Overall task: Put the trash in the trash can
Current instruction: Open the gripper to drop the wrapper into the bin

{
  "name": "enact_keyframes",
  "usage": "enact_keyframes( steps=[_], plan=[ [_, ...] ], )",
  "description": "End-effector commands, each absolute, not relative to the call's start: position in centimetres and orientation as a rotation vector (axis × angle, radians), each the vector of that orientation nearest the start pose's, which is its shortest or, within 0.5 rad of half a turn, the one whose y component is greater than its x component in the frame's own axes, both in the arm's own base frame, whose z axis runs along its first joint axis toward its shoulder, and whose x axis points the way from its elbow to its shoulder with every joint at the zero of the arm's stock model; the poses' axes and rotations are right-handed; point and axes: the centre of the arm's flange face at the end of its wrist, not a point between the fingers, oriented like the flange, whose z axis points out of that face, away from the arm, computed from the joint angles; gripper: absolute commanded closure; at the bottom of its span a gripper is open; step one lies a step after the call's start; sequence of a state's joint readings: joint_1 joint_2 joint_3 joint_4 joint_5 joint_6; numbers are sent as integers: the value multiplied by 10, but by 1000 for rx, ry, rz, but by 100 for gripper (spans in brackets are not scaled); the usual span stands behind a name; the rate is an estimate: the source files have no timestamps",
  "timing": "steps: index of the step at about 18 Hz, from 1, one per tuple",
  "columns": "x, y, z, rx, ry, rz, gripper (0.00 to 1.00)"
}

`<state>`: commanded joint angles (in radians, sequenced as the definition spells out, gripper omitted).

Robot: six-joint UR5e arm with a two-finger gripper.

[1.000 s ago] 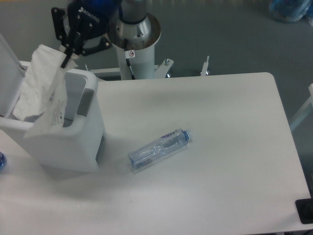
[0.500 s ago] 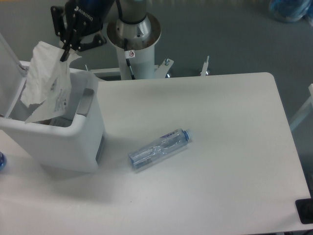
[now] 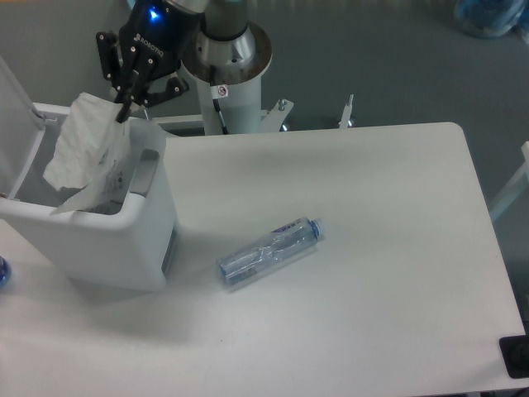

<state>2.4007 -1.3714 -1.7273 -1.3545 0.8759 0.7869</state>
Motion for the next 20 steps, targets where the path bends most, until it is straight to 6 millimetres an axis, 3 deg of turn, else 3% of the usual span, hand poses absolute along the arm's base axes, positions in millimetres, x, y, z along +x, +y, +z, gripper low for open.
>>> enact_keyframes(
  steps=[7,14,20],
  plan=[
    [-180,432,548,-2441,64,-380,0],
    [-184,447,531,-2447,74,-407,0],
    [-178,454,534,-2440,100,-399,0]
  ],
)
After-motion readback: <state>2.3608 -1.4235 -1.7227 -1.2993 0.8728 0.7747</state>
